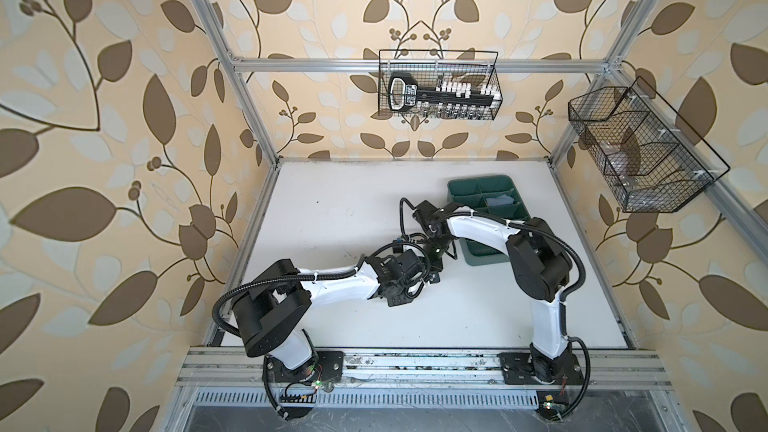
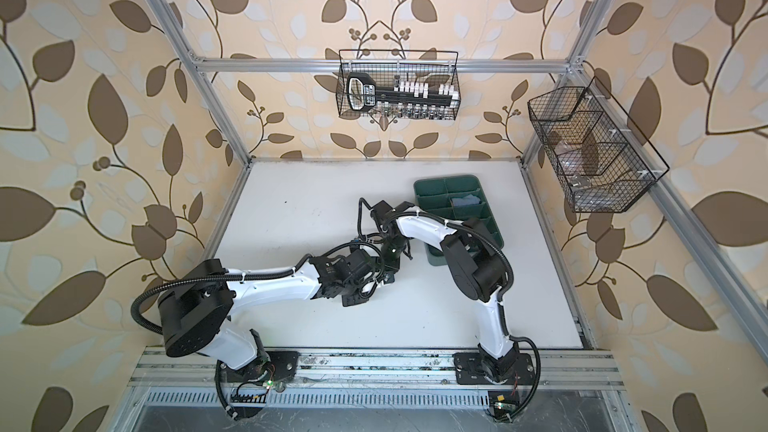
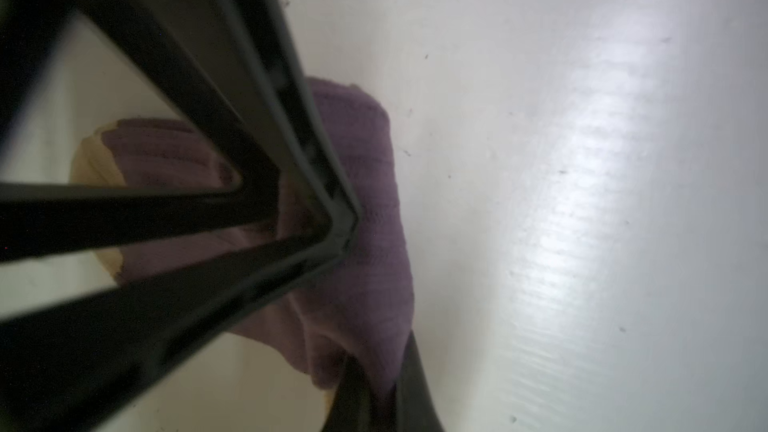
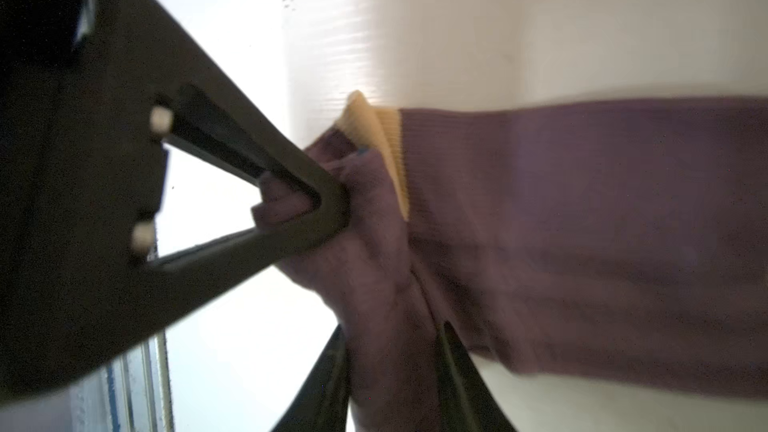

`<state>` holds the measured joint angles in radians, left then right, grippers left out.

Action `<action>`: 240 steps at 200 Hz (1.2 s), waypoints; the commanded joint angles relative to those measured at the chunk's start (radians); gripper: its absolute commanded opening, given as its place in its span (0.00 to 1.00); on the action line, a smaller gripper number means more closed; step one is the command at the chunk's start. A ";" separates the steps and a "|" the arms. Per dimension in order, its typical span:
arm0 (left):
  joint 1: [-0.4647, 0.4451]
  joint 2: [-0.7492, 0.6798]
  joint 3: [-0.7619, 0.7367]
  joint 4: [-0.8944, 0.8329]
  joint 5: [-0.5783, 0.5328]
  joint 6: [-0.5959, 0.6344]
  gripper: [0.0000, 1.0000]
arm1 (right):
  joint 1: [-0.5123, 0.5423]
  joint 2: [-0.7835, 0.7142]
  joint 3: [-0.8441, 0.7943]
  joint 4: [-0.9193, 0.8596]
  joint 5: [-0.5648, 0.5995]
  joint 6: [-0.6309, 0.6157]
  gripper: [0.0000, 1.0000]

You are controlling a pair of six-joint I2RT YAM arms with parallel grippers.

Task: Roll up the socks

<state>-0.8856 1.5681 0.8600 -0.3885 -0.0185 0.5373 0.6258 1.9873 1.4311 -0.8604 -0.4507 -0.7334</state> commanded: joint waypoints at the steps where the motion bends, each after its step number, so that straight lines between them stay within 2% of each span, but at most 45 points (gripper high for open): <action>1: 0.085 0.039 0.056 -0.136 0.152 -0.026 0.00 | -0.059 -0.129 -0.069 0.141 0.009 0.087 0.45; 22: 0.128 0.056 0.078 -0.164 0.213 -0.023 0.00 | -0.149 -0.263 -0.124 0.280 -0.005 0.222 0.49; 43: 0.164 0.077 0.104 -0.186 0.258 -0.018 0.00 | -0.236 -0.393 -0.177 0.397 0.038 0.332 0.50; 70: 0.210 0.150 0.184 -0.245 0.310 -0.033 0.00 | -0.252 -0.592 -0.303 0.524 0.154 0.367 0.51; 106: 0.268 0.282 0.325 -0.352 0.382 -0.075 0.03 | -0.122 -0.911 -0.602 0.771 0.427 0.324 0.54; 127: 0.298 0.348 0.393 -0.393 0.421 -0.110 0.07 | 0.007 -1.047 -0.748 0.806 0.533 0.182 0.58; 139: 0.309 0.382 0.421 -0.413 0.424 -0.116 0.08 | 0.081 -1.083 -0.802 0.779 0.553 0.083 0.60; 158: 0.326 0.427 0.471 -0.444 0.439 -0.126 0.08 | 0.212 -1.071 -0.872 0.752 0.597 -0.065 0.63; 173: 0.339 0.454 0.500 -0.467 0.461 -0.124 0.08 | 0.288 -1.005 -0.916 0.850 0.662 -0.104 0.65; 186: 0.354 0.471 0.515 -0.481 0.483 -0.119 0.08 | 0.335 -0.916 -0.915 0.917 0.665 -0.146 0.66; 240: 0.394 0.485 0.533 -0.492 0.534 -0.118 0.08 | 0.362 -0.484 -0.813 1.146 0.683 -0.271 0.69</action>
<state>-0.5152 2.0209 1.3842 -0.9016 0.5690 0.4255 0.9863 1.3933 0.5560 0.1383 0.1913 -0.9043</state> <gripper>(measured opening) 0.083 0.682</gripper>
